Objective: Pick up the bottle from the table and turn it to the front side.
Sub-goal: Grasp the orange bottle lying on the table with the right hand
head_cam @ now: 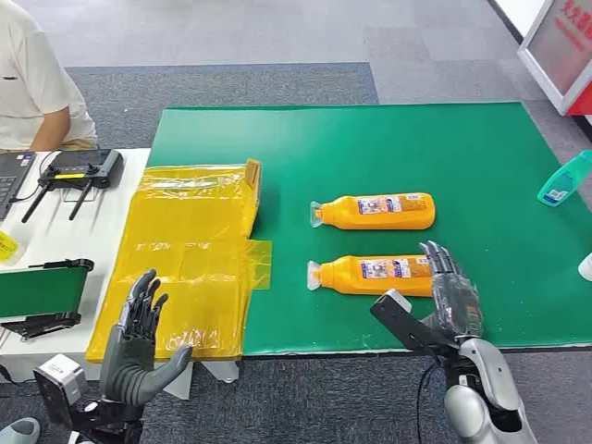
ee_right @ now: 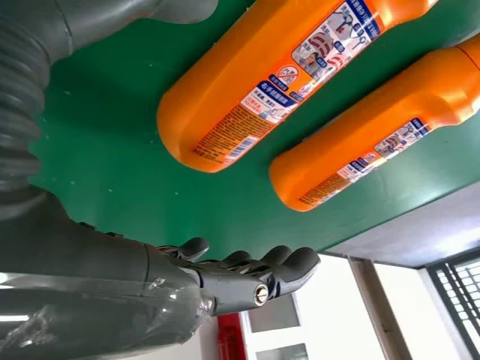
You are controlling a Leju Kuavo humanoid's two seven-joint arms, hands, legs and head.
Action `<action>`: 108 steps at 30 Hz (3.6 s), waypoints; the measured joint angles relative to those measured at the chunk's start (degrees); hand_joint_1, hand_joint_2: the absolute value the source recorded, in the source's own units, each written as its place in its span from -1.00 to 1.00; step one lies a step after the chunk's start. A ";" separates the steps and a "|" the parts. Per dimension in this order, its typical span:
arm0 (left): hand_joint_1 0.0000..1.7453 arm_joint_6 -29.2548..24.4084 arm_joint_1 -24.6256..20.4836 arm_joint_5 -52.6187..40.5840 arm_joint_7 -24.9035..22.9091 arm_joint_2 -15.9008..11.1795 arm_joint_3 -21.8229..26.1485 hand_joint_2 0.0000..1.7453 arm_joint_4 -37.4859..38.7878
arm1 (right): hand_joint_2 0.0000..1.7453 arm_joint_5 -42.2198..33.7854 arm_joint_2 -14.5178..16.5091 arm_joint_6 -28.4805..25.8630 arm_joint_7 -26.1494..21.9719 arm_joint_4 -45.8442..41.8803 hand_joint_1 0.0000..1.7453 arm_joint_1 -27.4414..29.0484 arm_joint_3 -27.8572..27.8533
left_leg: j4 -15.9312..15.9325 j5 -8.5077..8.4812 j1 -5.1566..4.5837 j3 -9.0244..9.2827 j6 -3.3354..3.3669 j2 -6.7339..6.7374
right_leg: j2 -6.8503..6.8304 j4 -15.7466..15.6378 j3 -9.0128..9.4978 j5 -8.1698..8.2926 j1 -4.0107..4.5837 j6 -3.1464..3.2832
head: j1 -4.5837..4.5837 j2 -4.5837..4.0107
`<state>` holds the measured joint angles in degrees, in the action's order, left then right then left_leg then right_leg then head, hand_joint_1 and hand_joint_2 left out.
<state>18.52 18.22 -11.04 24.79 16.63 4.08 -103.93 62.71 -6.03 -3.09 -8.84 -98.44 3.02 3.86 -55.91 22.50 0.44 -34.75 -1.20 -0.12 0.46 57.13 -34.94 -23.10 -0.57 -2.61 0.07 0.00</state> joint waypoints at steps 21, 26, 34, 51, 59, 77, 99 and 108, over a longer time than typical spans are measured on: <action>-1.00 -0.61 -2.46 2.21 0.36 -2.76 -2.00 1.00 3.33 | 1.00 -2.46 -11.73 8.06 1.40 11.25 -1.00 -10.41 7.05 | -0.01 -0.13 -0.07 -0.03 0.13 -0.01 | -0.03 0.00 0.01 0.11 -0.07 -0.05 | 0.00 0.00; -1.00 -1.05 -3.32 3.18 0.37 -3.86 -3.25 1.00 4.45 | 1.00 -2.77 -14.79 10.67 2.15 17.98 -1.00 -15.76 11.08 | -0.01 -0.14 -0.07 -0.03 0.13 0.00 | -0.02 0.00 0.00 0.12 -0.07 -0.04 | -0.01 0.00; -1.00 -1.55 -4.11 3.77 0.37 -4.98 -4.60 1.00 6.20 | 1.00 -3.02 -15.34 11.18 2.23 27.82 -1.00 -21.66 15.95 | -0.01 -0.18 -0.07 -0.03 0.11 0.00 | -0.03 0.00 0.00 0.12 -0.07 -0.05 | 0.00 0.00; -1.00 -1.49 -5.49 4.51 0.37 -6.04 -6.11 1.00 8.49 | 1.00 -3.66 -13.86 10.65 2.33 35.94 -1.00 -26.95 20.90 | 0.00 -0.22 -0.06 0.05 0.07 0.01 | -0.01 0.00 0.05 0.22 -0.06 -0.01 | -0.01 0.00; -1.00 -1.75 -6.03 4.75 0.37 -6.37 -6.29 1.00 9.33 | 1.00 -4.38 -11.96 9.85 2.13 39.51 1.00 -29.06 22.88 | 0.00 -0.33 -0.06 0.09 0.05 0.02 | 0.06 0.00 0.05 0.39 -0.06 -0.02 | -0.01 0.00; -1.00 -1.93 -6.21 5.07 0.33 -6.56 -6.50 1.00 9.59 | 1.00 -7.36 -10.58 6.19 1.24 41.82 1.00 -29.42 23.42 | 0.00 -0.37 -0.06 0.09 0.06 0.02 | 0.06 0.00 0.04 0.41 -0.06 -0.02 | 0.01 0.00; -1.00 -0.36 -3.91 5.70 0.31 -6.17 -5.80 1.00 8.01 | 1.00 -48.08 -2.87 18.73 -18.23 9.53 1.00 -0.73 14.56 | 0.00 -0.15 -0.02 -0.04 0.00 -0.07 | -0.07 0.00 -0.02 0.10 -0.02 0.00 | 0.00 0.00; -1.00 5.04 -6.45 17.17 -0.61 -6.00 -8.52 1.00 6.48 | 1.00 -51.22 2.36 20.44 -18.73 7.50 1.00 0.60 15.56 | 0.00 -0.18 -0.02 -0.03 -0.04 -0.07 | -0.06 0.00 -0.02 0.13 0.00 0.03 | 0.01 0.00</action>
<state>23.57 11.77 6.13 24.17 10.63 -4.45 -97.45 11.49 -3.68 17.35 -27.57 -90.95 3.62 19.42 -55.90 22.31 0.42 -34.78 -1.24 -0.19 0.40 57.14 -34.96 -22.98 -0.57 -2.58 0.07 0.00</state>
